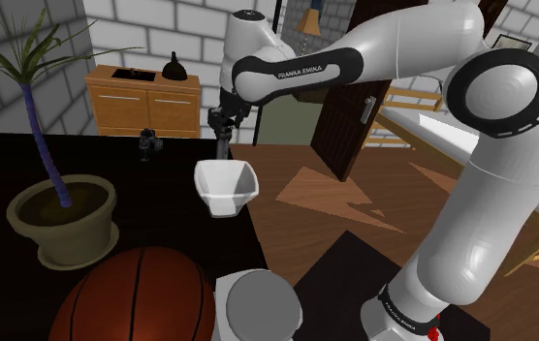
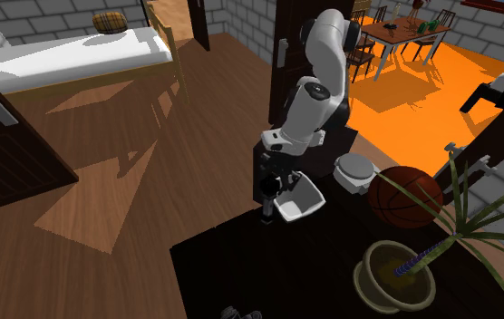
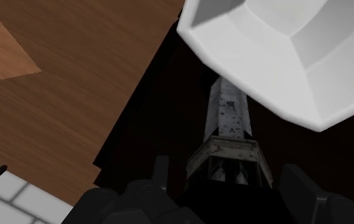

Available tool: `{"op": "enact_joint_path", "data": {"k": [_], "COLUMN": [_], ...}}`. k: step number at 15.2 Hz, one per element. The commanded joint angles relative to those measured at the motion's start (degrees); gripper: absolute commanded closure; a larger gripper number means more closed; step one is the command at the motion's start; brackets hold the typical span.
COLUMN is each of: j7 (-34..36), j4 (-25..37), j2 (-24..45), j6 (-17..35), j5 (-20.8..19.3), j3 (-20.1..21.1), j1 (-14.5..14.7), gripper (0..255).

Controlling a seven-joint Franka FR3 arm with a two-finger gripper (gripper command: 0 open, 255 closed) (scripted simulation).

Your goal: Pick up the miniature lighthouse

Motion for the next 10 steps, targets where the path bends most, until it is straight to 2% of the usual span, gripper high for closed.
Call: {"op": "enact_joint_path", "data": {"k": [1, 10], "j7": [-0.37, -1.85], "j4": [1.14, 5.6], "j2": [-0.32, -1.1], "j6": [-1.4, -6.46], "j5": [0.33, 1.35], "j3": [0.1, 0.32], "j1": [0.05, 0.12], "gripper": [255, 255]}}
